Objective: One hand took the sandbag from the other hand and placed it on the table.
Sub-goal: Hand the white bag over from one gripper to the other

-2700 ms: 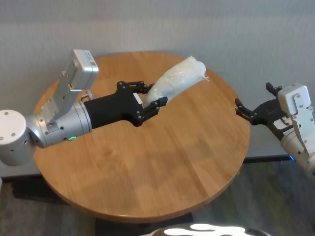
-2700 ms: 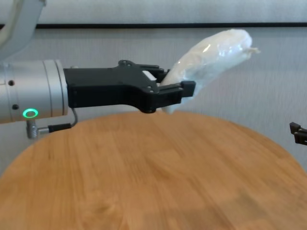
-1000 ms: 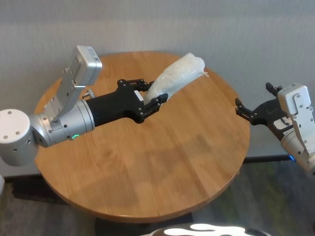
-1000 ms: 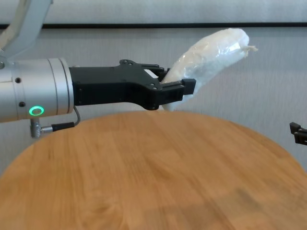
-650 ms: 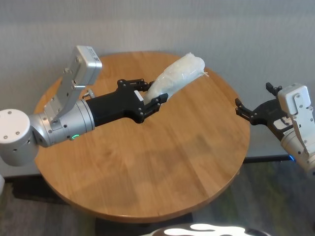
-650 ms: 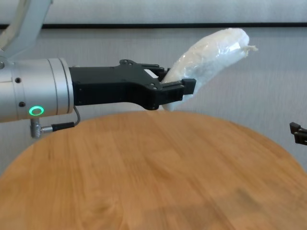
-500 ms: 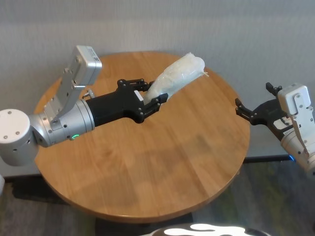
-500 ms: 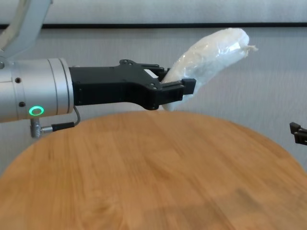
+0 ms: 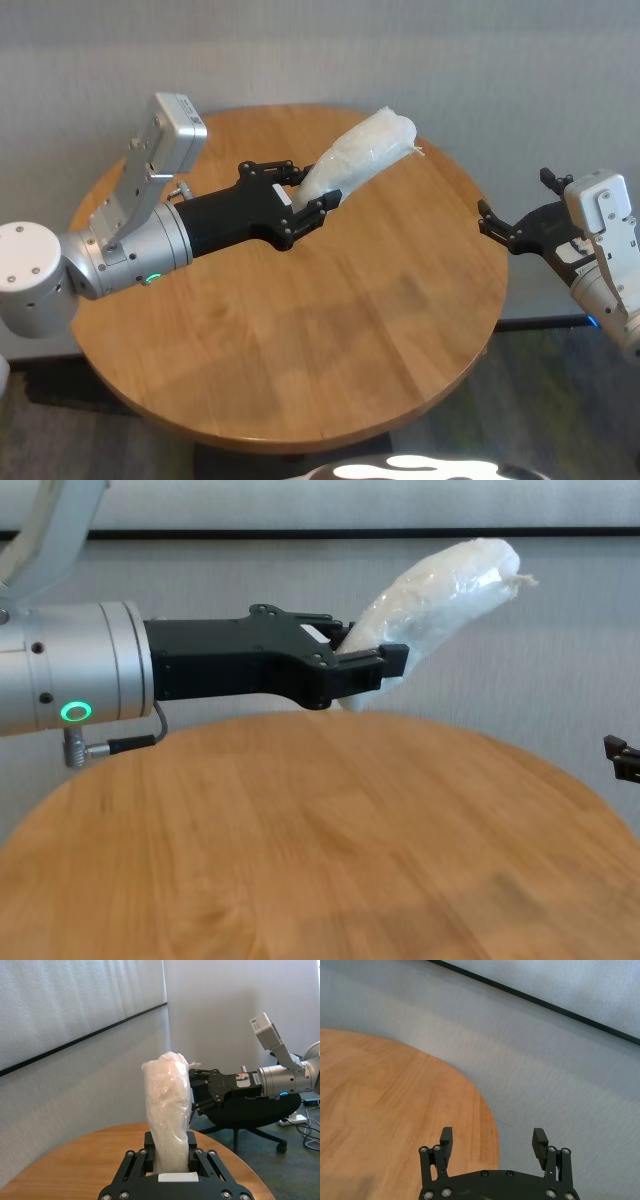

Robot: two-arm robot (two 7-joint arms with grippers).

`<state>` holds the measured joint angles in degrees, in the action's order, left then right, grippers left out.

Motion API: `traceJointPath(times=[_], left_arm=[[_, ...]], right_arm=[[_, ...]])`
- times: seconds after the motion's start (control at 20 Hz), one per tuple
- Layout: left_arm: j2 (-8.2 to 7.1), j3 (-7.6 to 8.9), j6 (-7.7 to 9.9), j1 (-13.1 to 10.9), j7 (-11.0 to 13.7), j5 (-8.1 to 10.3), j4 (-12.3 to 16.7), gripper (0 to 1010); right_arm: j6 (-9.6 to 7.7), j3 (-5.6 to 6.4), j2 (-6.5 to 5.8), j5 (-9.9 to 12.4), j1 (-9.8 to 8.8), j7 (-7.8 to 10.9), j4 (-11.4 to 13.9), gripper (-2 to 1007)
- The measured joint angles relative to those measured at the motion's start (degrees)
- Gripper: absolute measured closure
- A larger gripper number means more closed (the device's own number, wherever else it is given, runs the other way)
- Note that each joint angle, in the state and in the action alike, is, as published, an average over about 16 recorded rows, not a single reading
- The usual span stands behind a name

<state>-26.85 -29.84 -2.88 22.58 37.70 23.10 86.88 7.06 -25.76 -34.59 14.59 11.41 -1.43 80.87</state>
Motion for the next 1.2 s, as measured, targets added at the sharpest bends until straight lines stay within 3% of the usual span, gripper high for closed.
traceJointPath(times=[0.3,0.5,0.95,1.2], left_arm=[[0.0,0.0,-0.02,0.0,0.0,0.0,0.0,624],[0.0,0.0,-0.03,0.0,0.0,0.0,0.0,624],[0.0,0.01,-0.04,0.0,0.0,0.0,0.0,624],[0.01,0.01,-0.04,0.0,0.0,0.0,0.0,624]], right_arm=[[1.04,0.58,0.34,0.4,-0.25,1.18,-0.1,4],[2.67,1.21,0.73,1.3,-0.63,2.89,-0.1,4],[7.21,2.76,1.54,4.6,-1.86,8.73,0.2,4],[8.65,3.44,1.66,7.3,-2.46,13.03,1.0,4]])
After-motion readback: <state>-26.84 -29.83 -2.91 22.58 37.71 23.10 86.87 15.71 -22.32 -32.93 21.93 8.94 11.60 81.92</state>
